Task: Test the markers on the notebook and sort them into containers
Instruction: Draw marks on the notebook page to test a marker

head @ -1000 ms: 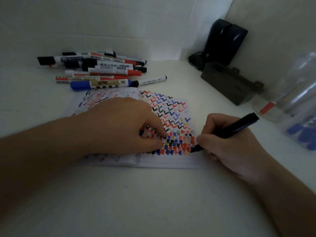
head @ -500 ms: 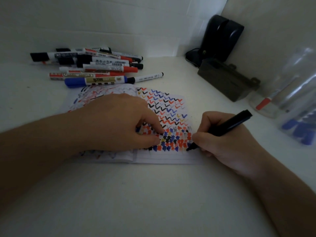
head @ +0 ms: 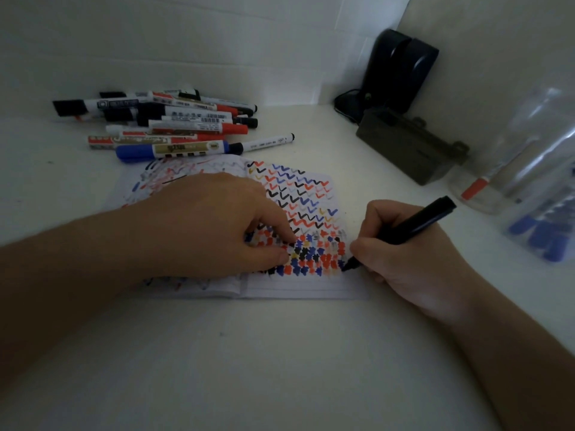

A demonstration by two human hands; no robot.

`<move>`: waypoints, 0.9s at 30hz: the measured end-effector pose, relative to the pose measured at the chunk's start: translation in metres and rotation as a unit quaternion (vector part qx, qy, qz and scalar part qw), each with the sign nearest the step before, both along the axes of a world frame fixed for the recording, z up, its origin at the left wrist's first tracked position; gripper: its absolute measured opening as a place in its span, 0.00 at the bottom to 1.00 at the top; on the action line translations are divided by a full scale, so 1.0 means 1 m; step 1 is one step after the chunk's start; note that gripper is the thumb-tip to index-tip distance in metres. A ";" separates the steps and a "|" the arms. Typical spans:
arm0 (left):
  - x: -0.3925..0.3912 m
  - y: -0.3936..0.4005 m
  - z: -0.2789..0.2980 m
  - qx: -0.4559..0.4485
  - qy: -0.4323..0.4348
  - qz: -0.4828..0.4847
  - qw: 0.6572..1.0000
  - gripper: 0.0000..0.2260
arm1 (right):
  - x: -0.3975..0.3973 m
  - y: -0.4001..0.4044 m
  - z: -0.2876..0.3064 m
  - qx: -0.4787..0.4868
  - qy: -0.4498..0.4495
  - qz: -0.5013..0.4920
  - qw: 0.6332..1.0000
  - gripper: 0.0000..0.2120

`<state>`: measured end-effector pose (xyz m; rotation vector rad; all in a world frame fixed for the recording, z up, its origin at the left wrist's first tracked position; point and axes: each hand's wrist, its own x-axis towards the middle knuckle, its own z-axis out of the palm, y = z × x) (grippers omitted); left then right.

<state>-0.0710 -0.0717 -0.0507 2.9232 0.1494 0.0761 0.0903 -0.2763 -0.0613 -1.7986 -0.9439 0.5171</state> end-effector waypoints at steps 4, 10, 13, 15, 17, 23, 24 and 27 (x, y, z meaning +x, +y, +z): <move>0.004 0.027 -0.046 0.004 -0.023 -0.110 0.994 0.12 | 0.001 0.001 0.002 0.092 0.080 0.035 0.992 0.12; 0.006 -0.001 -0.009 -0.284 -0.135 0.017 0.949 0.18 | 0.008 -0.002 0.002 0.180 0.277 0.149 0.932 0.17; 0.009 -0.004 -0.007 -0.308 -0.134 0.014 0.942 0.18 | 0.008 0.001 0.004 0.176 0.327 0.140 0.918 0.21; 0.014 -0.001 -0.007 -0.319 -0.131 0.032 0.938 0.18 | 0.010 0.002 0.004 0.176 0.333 0.132 0.917 0.21; 0.012 -0.003 -0.007 -0.322 -0.134 0.018 0.937 0.18 | 0.012 0.002 0.003 0.181 0.328 0.126 0.918 0.19; 0.011 -0.004 -0.004 -0.267 -0.151 0.015 0.952 0.19 | 0.013 0.003 0.000 0.175 0.324 0.104 0.924 0.19; 0.011 -0.004 -0.004 -0.259 -0.149 0.014 0.954 0.19 | 0.013 0.003 0.000 0.171 0.322 0.103 0.926 0.18; 0.011 -0.004 -0.002 -0.232 -0.147 0.014 0.961 0.19 | 0.014 0.003 -0.002 0.162 0.313 0.110 0.929 0.19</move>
